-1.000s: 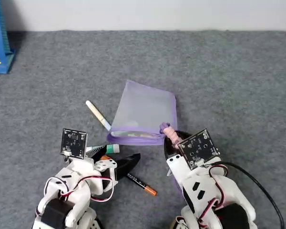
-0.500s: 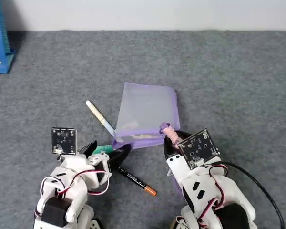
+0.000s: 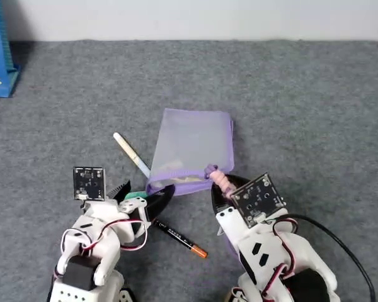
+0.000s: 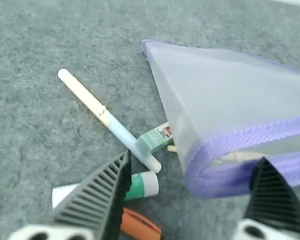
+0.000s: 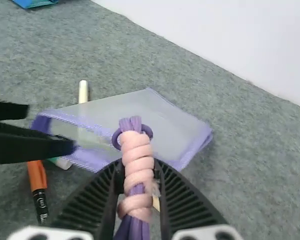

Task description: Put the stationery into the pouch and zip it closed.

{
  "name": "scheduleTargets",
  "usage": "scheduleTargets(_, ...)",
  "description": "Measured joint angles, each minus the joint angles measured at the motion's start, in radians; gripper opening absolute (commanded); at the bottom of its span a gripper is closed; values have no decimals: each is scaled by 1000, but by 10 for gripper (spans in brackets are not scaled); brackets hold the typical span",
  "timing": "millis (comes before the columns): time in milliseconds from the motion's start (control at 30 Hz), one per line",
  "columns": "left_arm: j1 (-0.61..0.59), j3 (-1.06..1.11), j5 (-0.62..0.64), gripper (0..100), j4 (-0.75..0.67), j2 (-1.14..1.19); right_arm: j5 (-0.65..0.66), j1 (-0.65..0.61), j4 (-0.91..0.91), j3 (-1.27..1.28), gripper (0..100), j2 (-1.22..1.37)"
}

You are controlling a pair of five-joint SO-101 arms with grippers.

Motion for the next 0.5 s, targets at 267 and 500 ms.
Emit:
scheduleTargets(267,2,5,0,185,-26,0,0,-14,11,0,8,2)
scheduleTargets(500,-104,5,2,231,-35,0,-28,-17,84,-49,8,-9)
